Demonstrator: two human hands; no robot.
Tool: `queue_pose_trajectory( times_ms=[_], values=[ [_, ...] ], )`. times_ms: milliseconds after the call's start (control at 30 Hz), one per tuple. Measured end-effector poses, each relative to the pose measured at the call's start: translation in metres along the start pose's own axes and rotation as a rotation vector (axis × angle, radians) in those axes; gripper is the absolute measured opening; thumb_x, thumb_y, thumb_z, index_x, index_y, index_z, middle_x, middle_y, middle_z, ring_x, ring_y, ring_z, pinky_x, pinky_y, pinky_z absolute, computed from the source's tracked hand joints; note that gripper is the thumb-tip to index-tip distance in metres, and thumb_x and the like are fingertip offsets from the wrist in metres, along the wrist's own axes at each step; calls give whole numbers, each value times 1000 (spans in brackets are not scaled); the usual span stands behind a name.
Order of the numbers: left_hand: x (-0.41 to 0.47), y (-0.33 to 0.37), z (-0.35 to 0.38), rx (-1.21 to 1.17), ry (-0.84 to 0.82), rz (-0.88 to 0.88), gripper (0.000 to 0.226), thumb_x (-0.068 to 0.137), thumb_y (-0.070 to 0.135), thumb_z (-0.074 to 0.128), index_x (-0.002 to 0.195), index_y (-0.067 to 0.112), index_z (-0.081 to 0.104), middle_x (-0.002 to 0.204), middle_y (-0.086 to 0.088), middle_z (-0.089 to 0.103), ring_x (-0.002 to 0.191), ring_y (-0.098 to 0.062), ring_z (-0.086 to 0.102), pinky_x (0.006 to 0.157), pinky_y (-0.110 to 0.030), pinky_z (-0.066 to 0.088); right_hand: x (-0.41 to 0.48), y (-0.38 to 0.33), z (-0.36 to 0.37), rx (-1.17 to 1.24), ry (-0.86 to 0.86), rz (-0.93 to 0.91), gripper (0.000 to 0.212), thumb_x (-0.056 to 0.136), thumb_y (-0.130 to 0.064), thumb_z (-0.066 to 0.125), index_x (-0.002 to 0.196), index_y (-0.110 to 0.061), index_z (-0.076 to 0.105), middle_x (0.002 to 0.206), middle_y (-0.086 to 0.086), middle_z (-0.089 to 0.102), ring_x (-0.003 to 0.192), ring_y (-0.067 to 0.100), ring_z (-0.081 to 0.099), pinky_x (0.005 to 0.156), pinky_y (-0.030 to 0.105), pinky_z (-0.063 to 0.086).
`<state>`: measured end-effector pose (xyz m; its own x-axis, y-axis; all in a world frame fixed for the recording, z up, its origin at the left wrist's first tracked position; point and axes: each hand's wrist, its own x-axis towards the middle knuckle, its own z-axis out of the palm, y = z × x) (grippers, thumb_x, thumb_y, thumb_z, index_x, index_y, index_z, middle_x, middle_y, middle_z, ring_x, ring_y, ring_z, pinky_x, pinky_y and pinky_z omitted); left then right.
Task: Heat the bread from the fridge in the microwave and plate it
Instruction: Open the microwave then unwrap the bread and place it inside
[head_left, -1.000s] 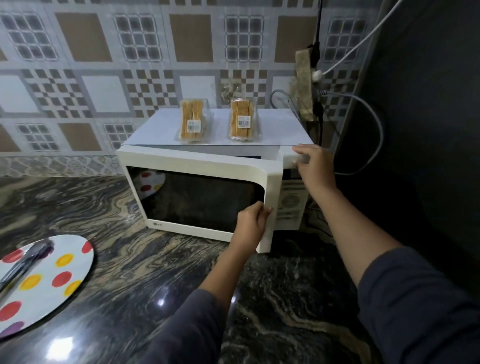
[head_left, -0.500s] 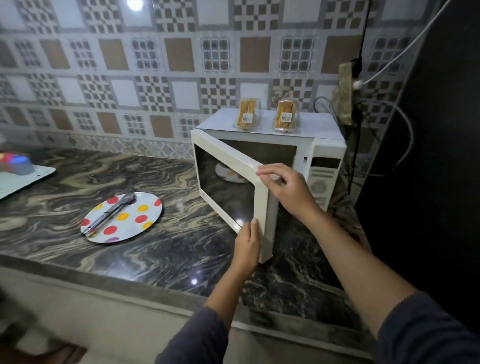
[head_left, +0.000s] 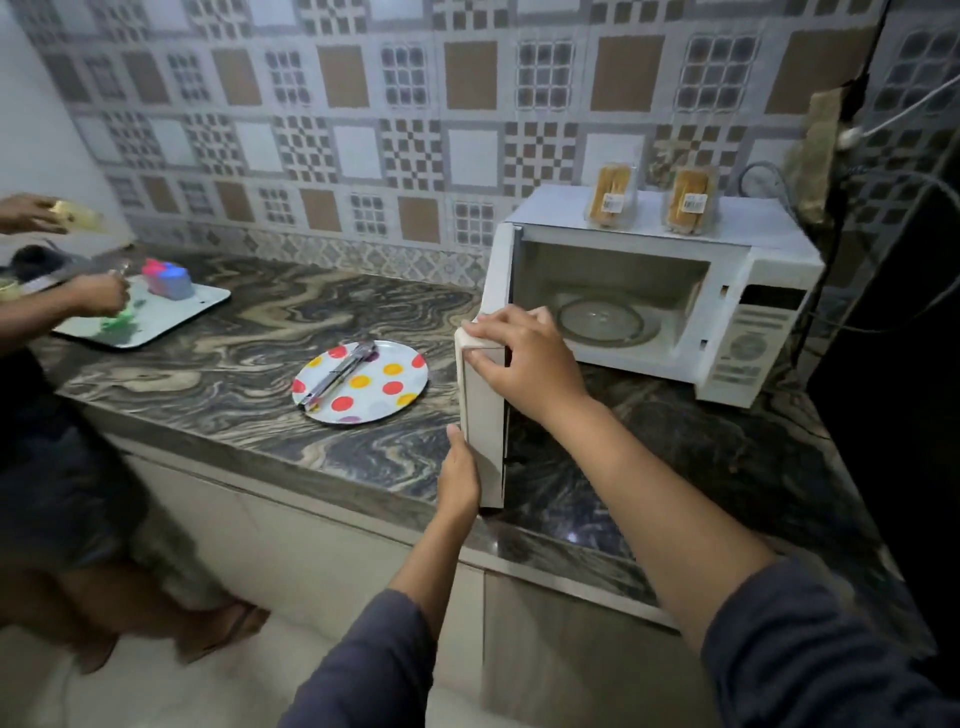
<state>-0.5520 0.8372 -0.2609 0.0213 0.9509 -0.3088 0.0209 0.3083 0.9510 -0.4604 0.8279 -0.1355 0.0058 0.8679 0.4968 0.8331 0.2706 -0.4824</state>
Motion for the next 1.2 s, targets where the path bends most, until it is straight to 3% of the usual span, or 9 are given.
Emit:
queue_pose_trajectory(
  times_ms=[100, 200, 333, 467, 567, 667, 800, 1000, 1200],
  values=[
    [8, 5, -33, -15, -23, 6, 68, 93, 61, 17, 136, 18, 45, 140, -5, 48, 131, -24, 42, 111, -37, 31, 9, -25, 28, -30, 75, 38, 33, 88, -38, 59, 119, -31, 63, 117, -15, 60, 98, 12, 34, 76, 19, 31],
    [13, 8, -56, -22, -81, 36, 64, 95, 56, 19, 139, 15, 41, 145, -3, 41, 136, -21, 36, 113, -33, 27, 14, -43, 47, -45, 127, 83, 33, 87, -37, 58, 120, -31, 63, 116, -15, 60, 96, 10, 32, 74, 20, 33],
    [17, 9, -70, -26, -140, 47, 61, 94, 59, 22, 134, 21, 48, 138, -4, 51, 125, -21, 48, 109, -38, 36, 18, -56, 60, -80, 172, 120, 34, 89, -35, 57, 121, -28, 62, 118, -11, 60, 102, 17, 39, 78, 18, 33],
    [19, 11, -76, -14, -146, 56, 56, 97, 53, 21, 132, 20, 49, 127, 3, 54, 109, -12, 51, 92, -27, 39, 20, -62, 66, -120, 159, 143, 35, 91, -33, 55, 125, -27, 60, 124, -9, 57, 107, 20, 39, 81, 18, 30],
    [21, 12, -80, 92, -88, 75, 66, 94, 60, 15, 138, 20, 43, 142, -2, 46, 131, -21, 41, 112, -37, 29, 22, -65, 69, -120, 122, 148, 38, 91, -26, 54, 129, -26, 56, 131, -8, 52, 114, 21, 37, 89, 21, 32],
    [24, 11, -79, 130, -18, 59, 72, 92, 63, 12, 128, 18, 54, 130, -9, 57, 120, -28, 51, 105, -41, 38, 19, -67, 68, -65, 39, 129, 46, 90, -11, 49, 135, -23, 50, 142, -5, 44, 128, 21, 31, 100, 27, 33],
    [20, 8, -76, 163, 97, 70, 65, 99, 48, 18, 118, 0, 57, 123, -19, 57, 113, -33, 53, 92, -37, 41, 4, -62, 57, 109, 82, 130, 44, 89, -5, 49, 132, -14, 52, 146, 4, 40, 137, 19, 33, 109, 31, 31],
    [-9, -2, -51, 165, 222, -26, 56, 98, 38, 31, 126, -8, 48, 131, -29, 48, 119, -40, 46, 100, -40, 37, -35, -36, 16, 154, 117, 212, 45, 90, -7, 50, 135, -13, 49, 145, 4, 40, 137, 16, 33, 109, 20, 22],
    [-46, 19, 8, 147, 121, 4, 52, 100, 36, 32, 118, -8, 52, 127, -28, 53, 116, -40, 49, 97, -39, 38, -65, 5, -37, 120, 154, 283, 45, 92, -11, 50, 137, -15, 46, 145, 2, 41, 137, 17, 32, 112, 29, 26]
  ],
)
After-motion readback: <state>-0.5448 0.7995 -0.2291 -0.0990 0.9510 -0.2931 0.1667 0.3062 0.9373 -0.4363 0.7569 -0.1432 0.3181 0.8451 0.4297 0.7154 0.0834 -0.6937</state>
